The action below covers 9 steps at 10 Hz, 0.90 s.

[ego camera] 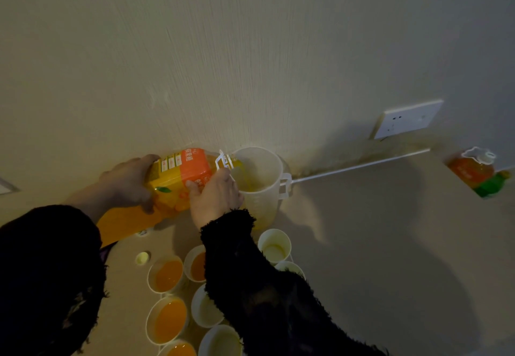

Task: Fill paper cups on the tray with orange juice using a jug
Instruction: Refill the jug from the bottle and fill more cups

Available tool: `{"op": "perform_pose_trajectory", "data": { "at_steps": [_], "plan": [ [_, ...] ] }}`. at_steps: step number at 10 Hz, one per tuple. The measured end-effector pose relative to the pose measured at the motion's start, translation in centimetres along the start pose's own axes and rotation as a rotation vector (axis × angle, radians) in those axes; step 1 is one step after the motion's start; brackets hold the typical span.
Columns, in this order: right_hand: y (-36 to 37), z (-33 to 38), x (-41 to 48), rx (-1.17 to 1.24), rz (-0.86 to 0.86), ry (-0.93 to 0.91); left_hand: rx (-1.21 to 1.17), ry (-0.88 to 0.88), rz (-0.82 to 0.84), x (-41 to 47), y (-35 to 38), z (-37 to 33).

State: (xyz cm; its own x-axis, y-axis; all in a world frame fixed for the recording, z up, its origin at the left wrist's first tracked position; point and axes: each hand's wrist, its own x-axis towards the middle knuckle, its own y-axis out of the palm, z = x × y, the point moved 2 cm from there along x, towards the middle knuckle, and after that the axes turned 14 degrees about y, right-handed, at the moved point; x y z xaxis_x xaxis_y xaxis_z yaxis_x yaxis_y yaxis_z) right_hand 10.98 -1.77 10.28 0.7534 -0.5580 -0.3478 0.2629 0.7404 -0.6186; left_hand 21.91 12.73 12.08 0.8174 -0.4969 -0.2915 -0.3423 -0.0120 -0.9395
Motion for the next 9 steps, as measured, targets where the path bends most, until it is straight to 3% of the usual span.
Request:
{"op": "perform_pose_trajectory", "data": {
  "at_steps": [9],
  "plan": [
    [-0.07,-0.04,-0.03,0.015,0.013,0.0,-0.01,-0.003,0.006,0.06,0.03,-0.02]
  ]
}}
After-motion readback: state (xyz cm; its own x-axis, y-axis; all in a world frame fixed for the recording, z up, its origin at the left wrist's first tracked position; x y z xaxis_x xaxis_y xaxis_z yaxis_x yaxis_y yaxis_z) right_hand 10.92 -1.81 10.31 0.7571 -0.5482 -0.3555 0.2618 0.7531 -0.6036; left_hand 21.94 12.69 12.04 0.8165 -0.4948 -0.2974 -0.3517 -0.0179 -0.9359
